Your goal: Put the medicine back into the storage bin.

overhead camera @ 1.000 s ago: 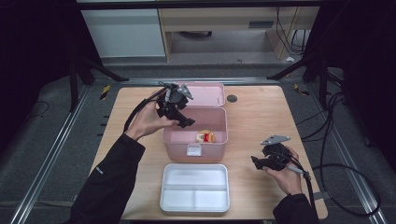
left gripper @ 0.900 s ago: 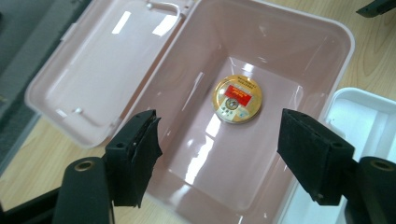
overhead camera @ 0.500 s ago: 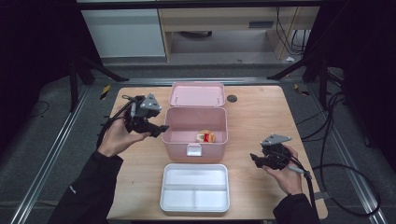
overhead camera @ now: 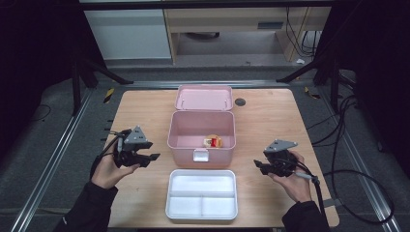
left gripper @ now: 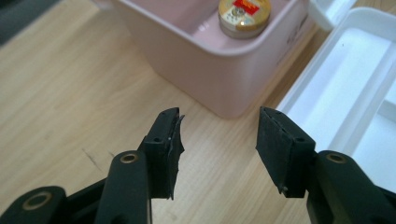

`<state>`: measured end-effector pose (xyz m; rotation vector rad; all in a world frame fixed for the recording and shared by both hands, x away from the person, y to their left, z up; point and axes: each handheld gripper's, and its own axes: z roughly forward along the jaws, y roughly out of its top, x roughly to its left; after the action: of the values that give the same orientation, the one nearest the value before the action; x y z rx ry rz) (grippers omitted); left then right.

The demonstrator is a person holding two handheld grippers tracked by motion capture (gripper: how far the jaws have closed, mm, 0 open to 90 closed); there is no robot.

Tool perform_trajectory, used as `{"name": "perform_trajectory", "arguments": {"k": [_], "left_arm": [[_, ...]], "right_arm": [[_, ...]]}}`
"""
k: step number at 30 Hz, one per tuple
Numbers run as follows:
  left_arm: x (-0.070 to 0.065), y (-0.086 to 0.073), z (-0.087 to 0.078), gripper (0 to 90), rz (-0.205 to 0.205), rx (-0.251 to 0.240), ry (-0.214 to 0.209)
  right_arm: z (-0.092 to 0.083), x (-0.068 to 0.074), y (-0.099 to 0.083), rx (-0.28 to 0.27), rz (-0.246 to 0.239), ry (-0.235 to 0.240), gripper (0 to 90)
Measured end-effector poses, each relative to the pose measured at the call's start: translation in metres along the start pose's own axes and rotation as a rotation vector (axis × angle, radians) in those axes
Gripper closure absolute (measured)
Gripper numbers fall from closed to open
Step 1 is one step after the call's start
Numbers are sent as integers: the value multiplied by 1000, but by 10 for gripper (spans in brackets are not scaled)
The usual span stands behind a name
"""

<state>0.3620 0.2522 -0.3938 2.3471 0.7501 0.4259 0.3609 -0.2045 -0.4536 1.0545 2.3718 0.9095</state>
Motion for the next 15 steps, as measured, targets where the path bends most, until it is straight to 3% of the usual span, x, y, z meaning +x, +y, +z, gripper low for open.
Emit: {"name": "perform_trajectory", "arguments": {"k": [6, 10, 15], "left_arm": [[-7, -12, 8, 499, -11, 23, -40], [-13, -18, 15, 474, -14, 26, -90], [-17, -21, 22, 476, -1, 44, -121]], "right_arm": [[1, 8, 3, -17, -34, 47, 491], [1, 13, 6, -19, -64, 68, 498], [0, 24, 11, -25, -113, 112, 527]]}}
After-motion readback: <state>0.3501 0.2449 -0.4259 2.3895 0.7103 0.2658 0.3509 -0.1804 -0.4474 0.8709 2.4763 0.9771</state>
